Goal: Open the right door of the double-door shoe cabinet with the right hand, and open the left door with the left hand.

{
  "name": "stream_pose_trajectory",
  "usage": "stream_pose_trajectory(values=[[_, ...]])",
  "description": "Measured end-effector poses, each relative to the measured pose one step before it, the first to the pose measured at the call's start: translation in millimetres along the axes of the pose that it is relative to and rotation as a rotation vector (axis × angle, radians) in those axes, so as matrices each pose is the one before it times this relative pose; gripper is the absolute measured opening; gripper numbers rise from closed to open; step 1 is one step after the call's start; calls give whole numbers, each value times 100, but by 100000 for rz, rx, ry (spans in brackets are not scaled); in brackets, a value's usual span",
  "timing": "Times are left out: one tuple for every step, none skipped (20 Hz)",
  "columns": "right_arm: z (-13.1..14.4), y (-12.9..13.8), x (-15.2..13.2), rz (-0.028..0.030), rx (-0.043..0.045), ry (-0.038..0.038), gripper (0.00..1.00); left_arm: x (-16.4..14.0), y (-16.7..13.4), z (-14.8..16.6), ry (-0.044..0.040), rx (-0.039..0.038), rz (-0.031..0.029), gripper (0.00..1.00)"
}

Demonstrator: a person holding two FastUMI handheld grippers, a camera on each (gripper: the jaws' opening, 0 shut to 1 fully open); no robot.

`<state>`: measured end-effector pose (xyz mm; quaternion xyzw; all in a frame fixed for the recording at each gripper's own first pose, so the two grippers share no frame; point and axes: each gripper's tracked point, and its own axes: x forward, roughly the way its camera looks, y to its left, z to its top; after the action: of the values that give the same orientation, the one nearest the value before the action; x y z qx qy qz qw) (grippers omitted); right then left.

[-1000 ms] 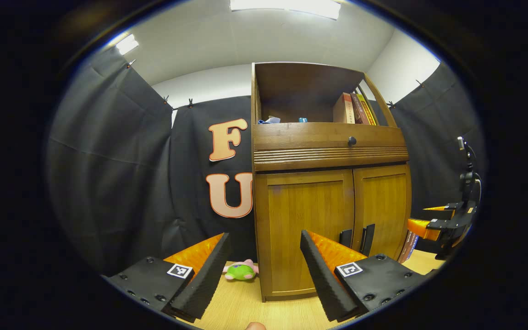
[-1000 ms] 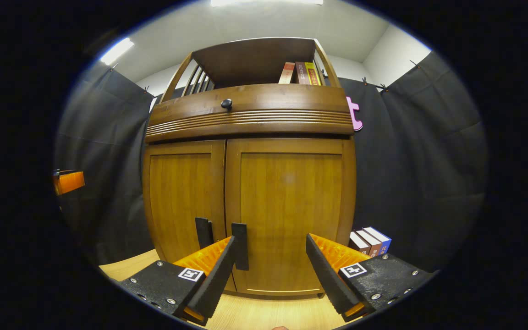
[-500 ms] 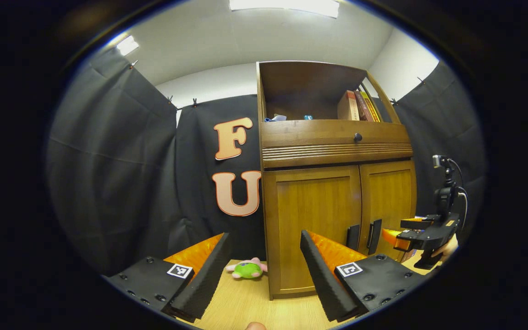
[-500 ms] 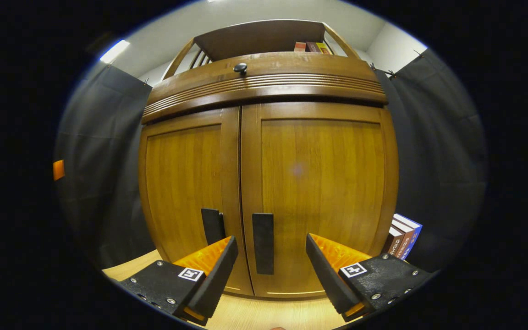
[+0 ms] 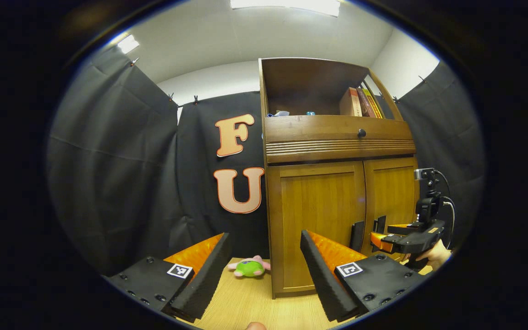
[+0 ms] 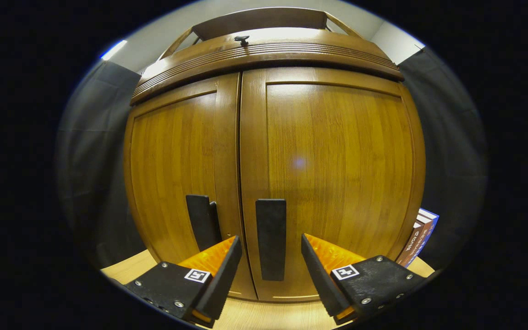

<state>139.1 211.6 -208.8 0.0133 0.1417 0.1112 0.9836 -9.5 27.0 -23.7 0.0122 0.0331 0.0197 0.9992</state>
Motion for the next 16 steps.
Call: stream_pose_trajectory(values=[[-86, 114, 233, 99, 412, 114, 76, 93, 63, -25, 142, 108, 251, 98], [-92, 65, 182, 389, 379, 376, 74, 23, 80, -166, 234, 52, 195, 98], [-94, -80, 215, -189, 443, 273, 57, 87, -61, -40, 262, -111, -22, 98], [-91, -27, 123, -236, 134, 295, 53, 54, 8, -109, 130, -31, -190, 98], [-144, -43, 145, -291, 80, 392, 47, 23, -36, -18, 146, 55, -217, 98], [-124, -178, 64, -512, -144, 502, 43, -56, 0, -68, 171, -77, -106, 98], [-82, -251, 26, -708, -188, 350, 54, -46, -26, 53, 58, -260, -152, 98], [76, 52, 20, 147, 239, -188, 41, -41, 5, 25, -39, 124, -241, 99], [-48, 18, 37, 73, 61, 334, 27, -70, -2, 75, -72, 25, -36, 98], [-38, 15, -70, 140, -78, 61, 37, -46, -75, 43, -118, -591, 108, 98], [5, -46, -40, 247, 47, 49, 37, -65, -31, 127, -225, -143, -97, 99], [-40, 54, -124, 219, 390, 5, 37, -37, -79, 41, -116, 174, 15, 99], [33, -17, -76, 309, 332, -146, 36, -113, 3, -1, 97, 260, 120, 99], [-25, -9, -104, 324, 142, -180, 36, -63, -80, -65, 108, 58, -73, 99], [-67, -54, -147, 242, -64, -289, 35, -109, -105, 19, 148, -164, -101, 98], [9, 9, -280, 259, -255, -132, 35, -37, 5, -75, 47, -316, 106, 98]])
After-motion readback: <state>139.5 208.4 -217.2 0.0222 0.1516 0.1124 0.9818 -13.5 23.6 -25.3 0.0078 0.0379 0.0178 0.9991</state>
